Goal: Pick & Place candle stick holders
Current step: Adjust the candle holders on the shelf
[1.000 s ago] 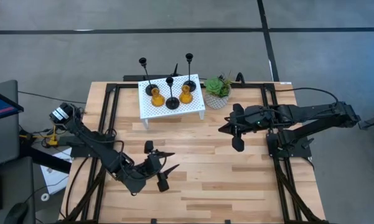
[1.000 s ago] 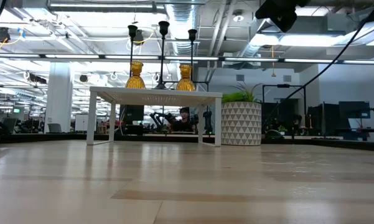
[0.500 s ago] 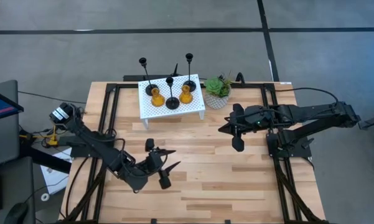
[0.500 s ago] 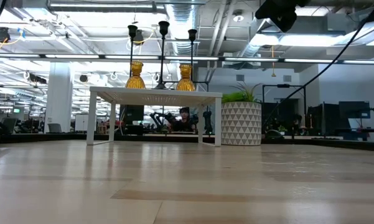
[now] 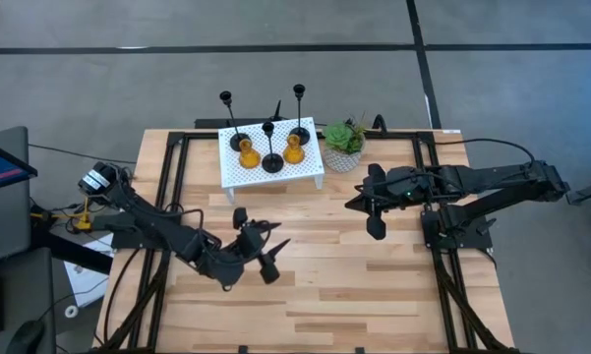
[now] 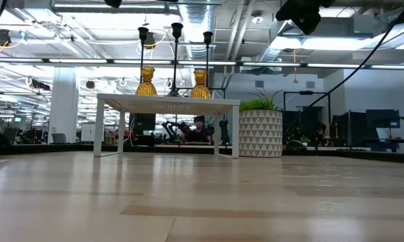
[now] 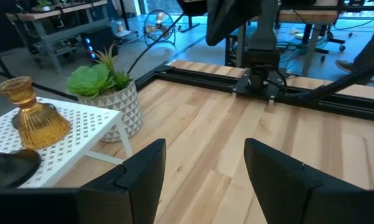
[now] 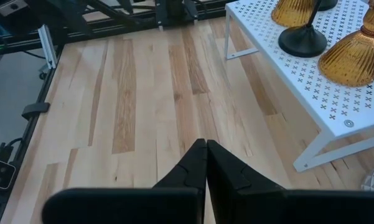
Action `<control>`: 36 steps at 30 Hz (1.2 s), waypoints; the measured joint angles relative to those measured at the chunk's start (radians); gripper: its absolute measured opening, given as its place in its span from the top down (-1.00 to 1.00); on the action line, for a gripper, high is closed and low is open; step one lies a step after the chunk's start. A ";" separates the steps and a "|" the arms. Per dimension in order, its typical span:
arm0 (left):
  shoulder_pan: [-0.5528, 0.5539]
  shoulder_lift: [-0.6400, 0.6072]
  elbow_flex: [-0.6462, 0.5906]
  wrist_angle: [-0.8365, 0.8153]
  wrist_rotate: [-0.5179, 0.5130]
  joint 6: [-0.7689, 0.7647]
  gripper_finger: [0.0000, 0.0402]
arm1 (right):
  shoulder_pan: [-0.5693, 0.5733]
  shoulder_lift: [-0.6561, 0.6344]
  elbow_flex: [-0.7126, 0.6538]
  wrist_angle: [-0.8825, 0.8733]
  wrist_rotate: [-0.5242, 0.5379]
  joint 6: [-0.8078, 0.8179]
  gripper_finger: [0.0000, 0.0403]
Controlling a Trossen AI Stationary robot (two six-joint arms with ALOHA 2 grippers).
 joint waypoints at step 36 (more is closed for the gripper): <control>0.070 0.000 0.000 0.018 0.000 0.022 -0.09 | 0.000 0.000 0.000 0.000 0.000 0.000 1.00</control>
